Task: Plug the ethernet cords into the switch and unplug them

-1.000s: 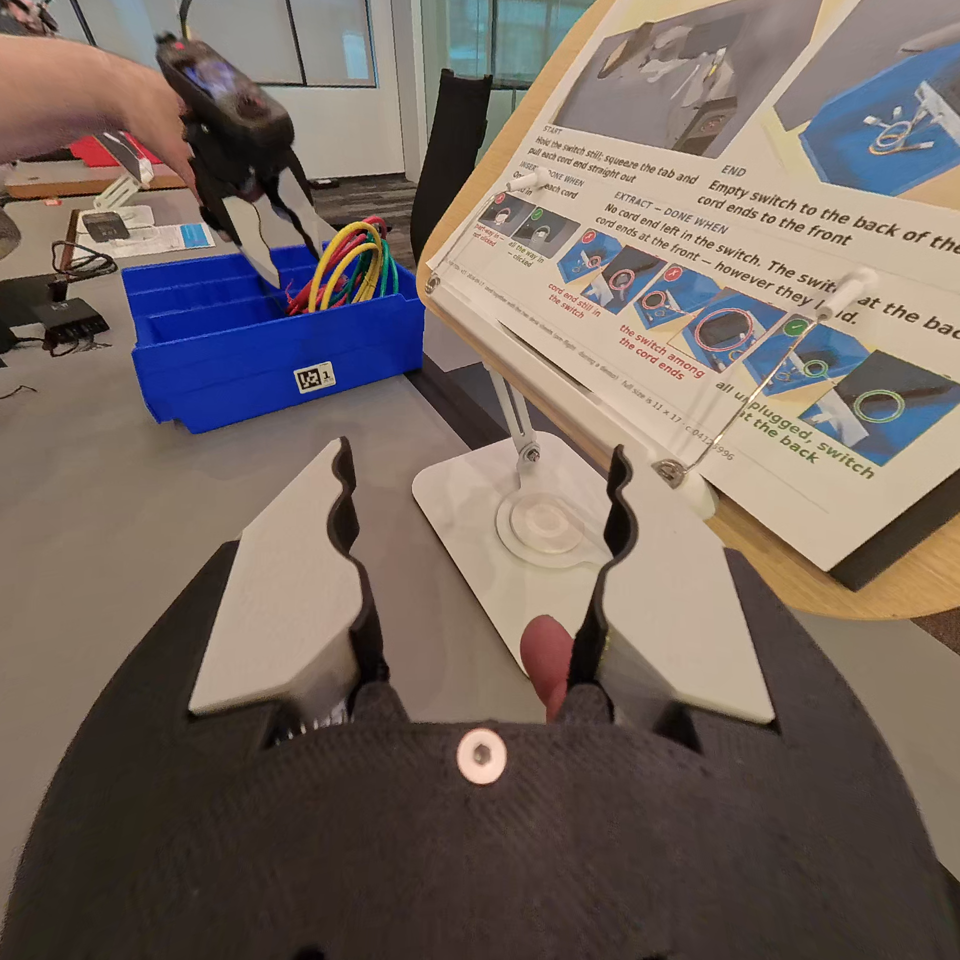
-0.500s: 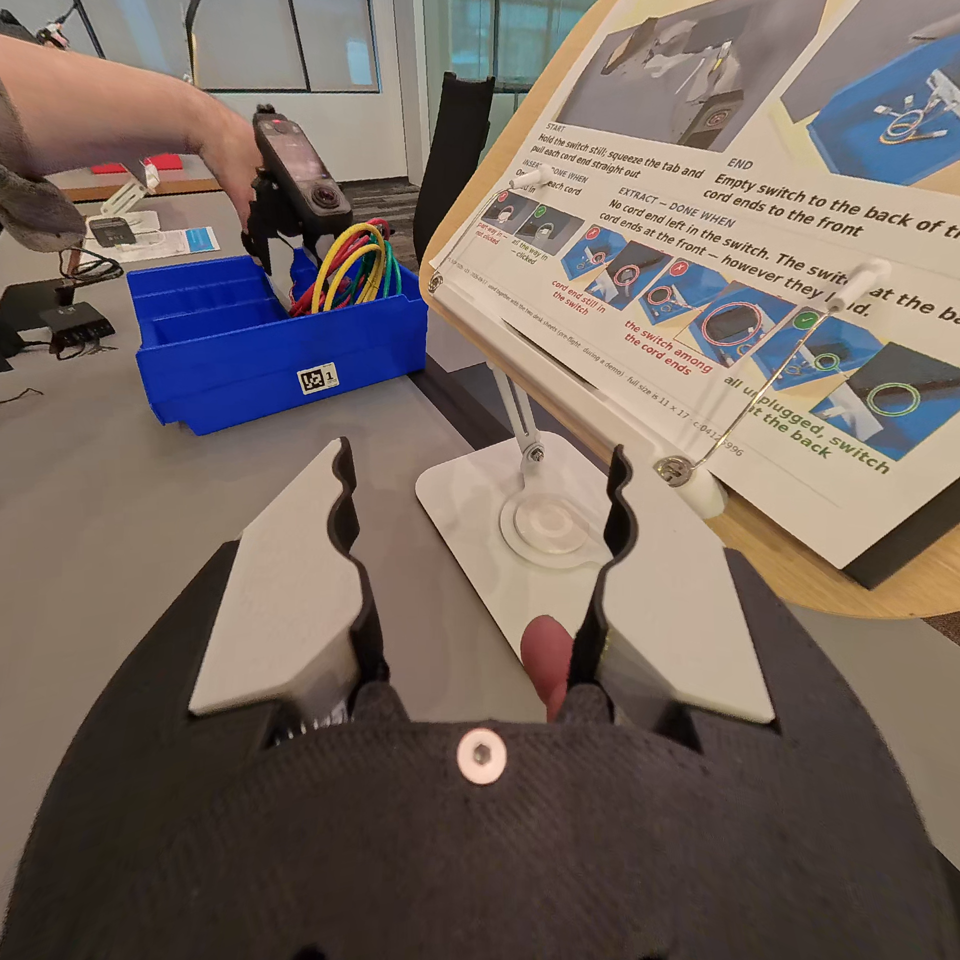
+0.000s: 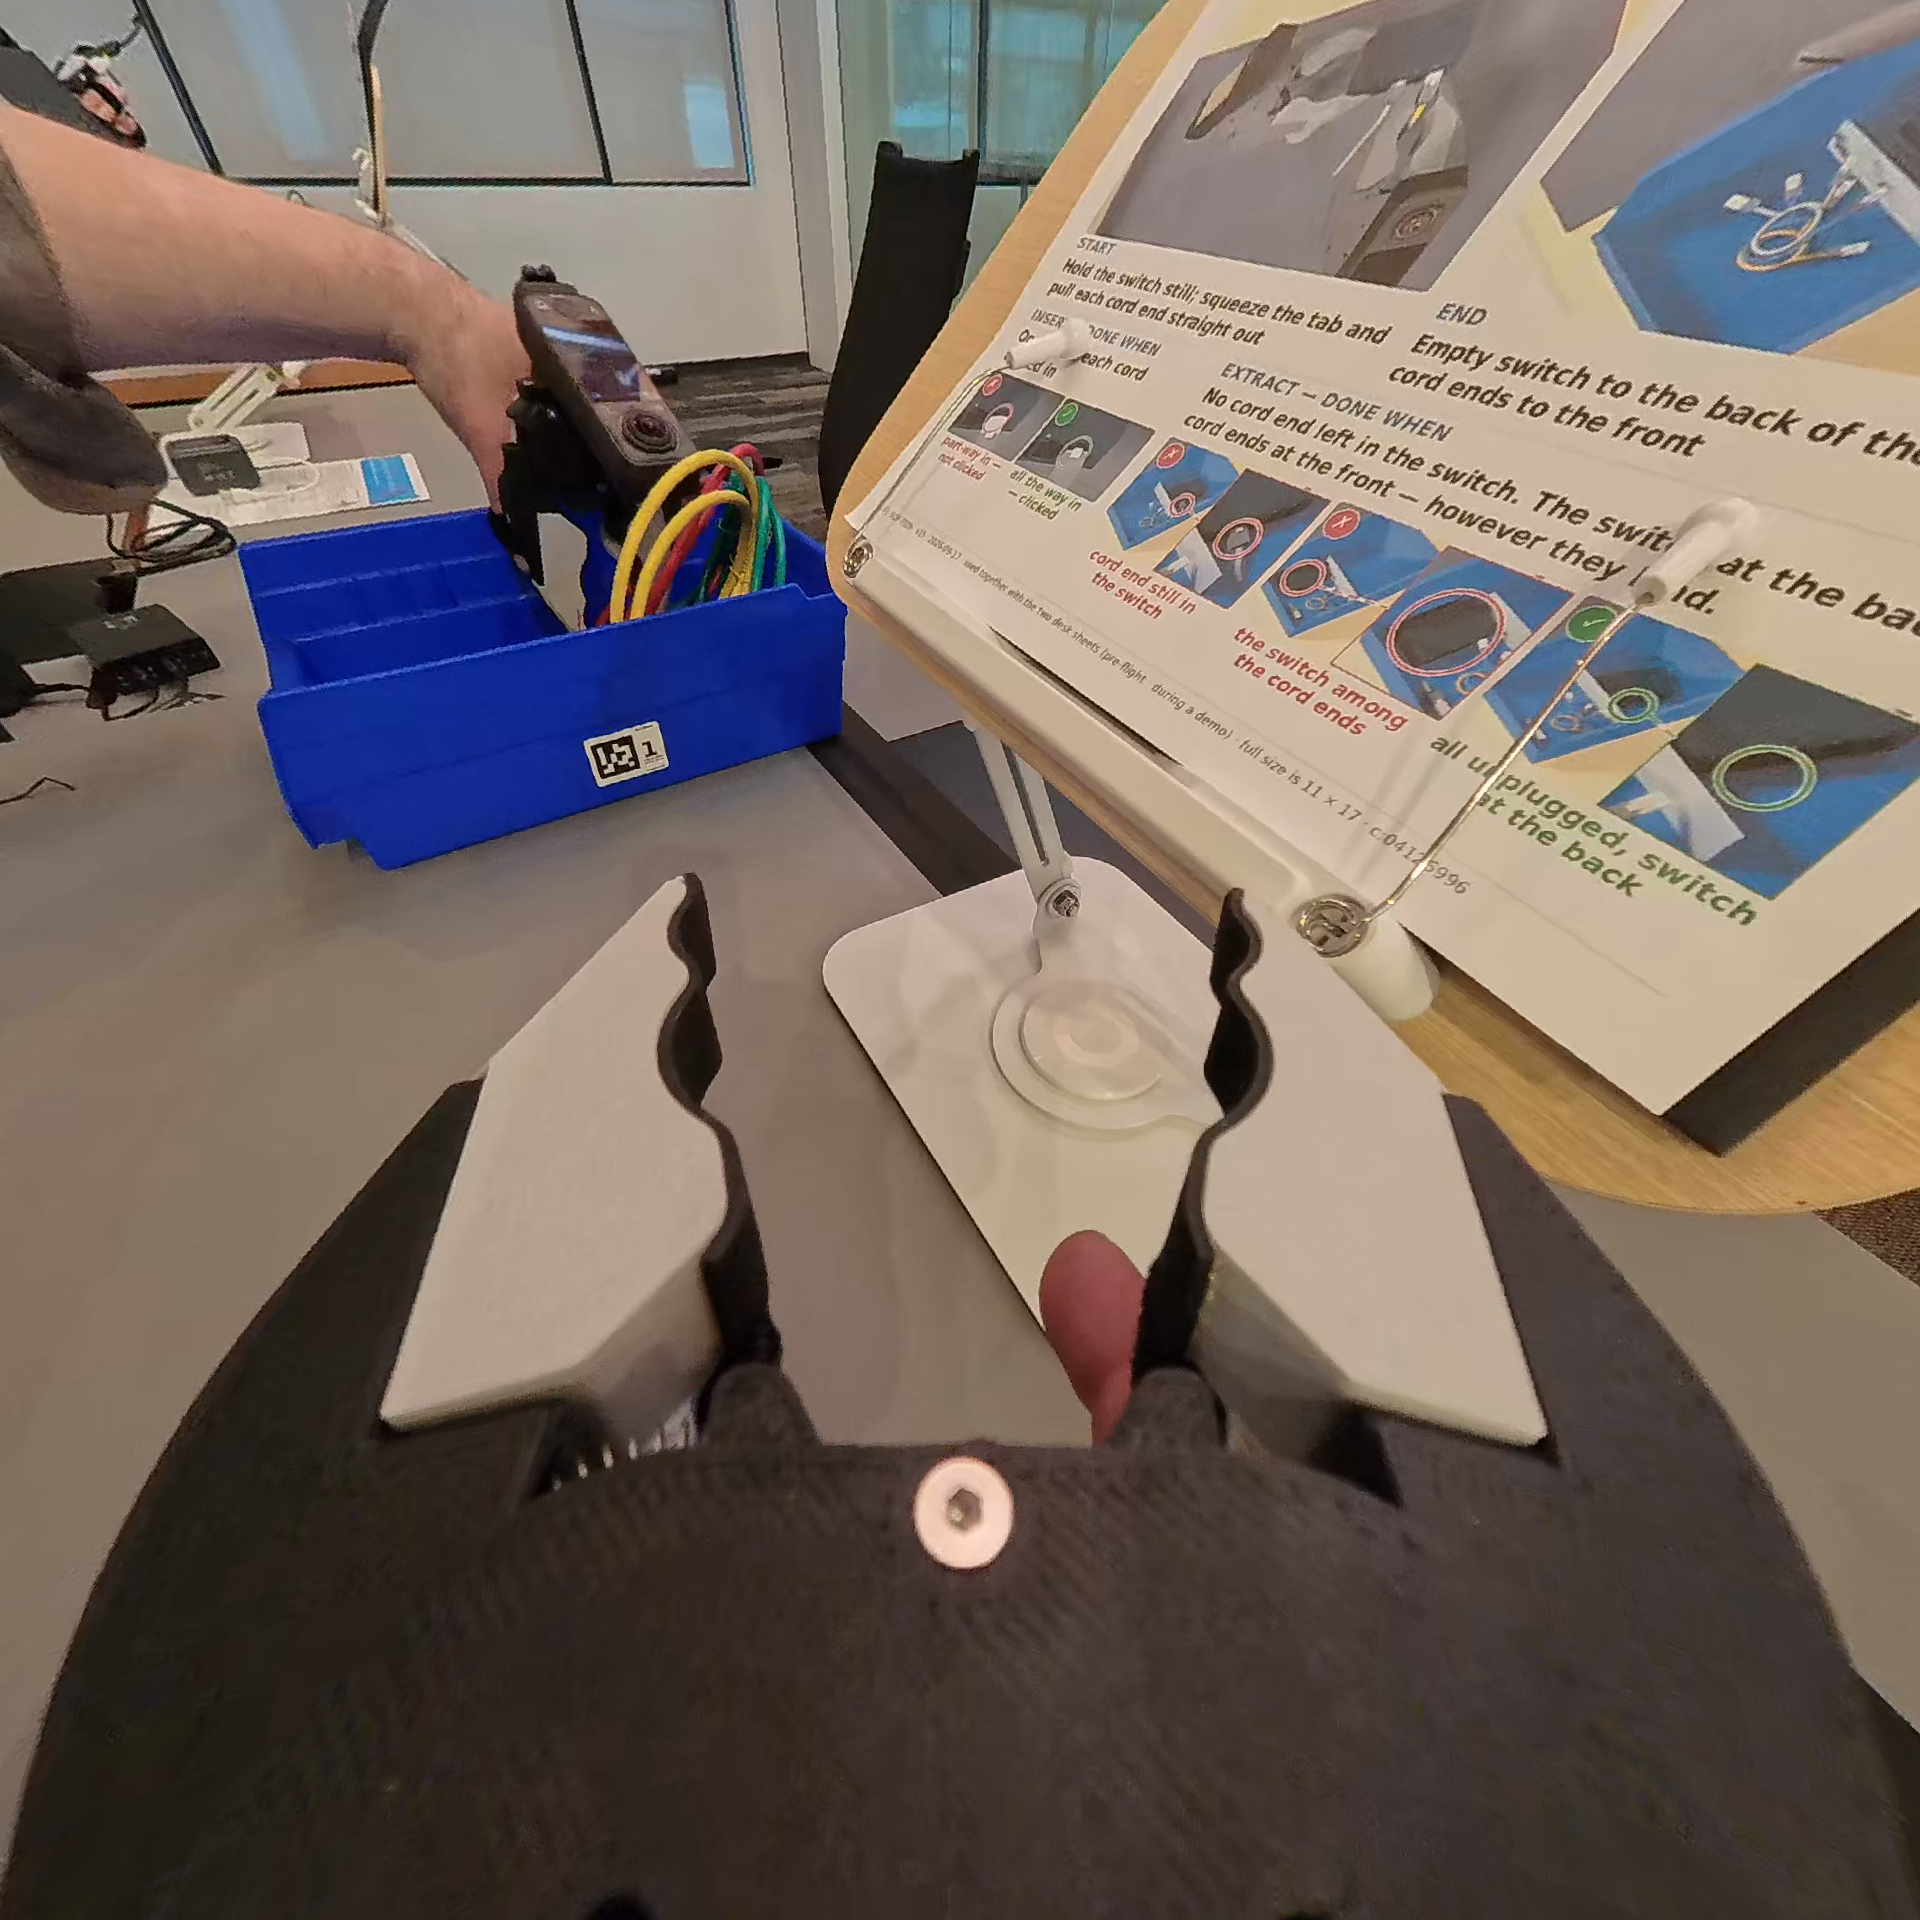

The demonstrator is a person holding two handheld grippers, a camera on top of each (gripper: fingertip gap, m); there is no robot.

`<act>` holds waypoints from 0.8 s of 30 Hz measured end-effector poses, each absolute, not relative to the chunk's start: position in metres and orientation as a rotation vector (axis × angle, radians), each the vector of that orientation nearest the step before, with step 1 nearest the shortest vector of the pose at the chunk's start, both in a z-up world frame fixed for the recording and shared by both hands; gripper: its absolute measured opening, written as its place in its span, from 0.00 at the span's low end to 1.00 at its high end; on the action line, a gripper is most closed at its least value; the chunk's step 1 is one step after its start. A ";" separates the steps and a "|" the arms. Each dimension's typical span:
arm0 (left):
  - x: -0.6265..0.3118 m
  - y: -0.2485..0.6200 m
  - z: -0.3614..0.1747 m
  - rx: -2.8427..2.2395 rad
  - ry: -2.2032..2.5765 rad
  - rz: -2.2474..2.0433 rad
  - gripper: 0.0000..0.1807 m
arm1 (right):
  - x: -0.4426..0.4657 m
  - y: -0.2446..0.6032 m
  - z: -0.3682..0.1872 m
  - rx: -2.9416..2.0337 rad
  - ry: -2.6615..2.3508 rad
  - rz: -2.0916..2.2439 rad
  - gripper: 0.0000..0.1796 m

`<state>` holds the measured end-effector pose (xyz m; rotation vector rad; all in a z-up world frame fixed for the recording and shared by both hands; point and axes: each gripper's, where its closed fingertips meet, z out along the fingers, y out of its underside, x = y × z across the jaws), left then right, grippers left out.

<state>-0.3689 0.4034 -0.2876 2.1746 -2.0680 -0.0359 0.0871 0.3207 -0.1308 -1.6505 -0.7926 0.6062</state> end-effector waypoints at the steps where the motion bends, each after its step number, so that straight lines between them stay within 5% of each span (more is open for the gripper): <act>1: -0.369 0.404 -0.287 2.190 -2.069 -0.033 0.25 | 0.087 0.321 -0.130 -1.649 -0.791 0.608 0.53; 24: -0.376 0.408 -0.261 2.357 -2.243 -0.307 0.10 | 0.085 0.320 -0.131 -1.651 -0.799 0.605 0.53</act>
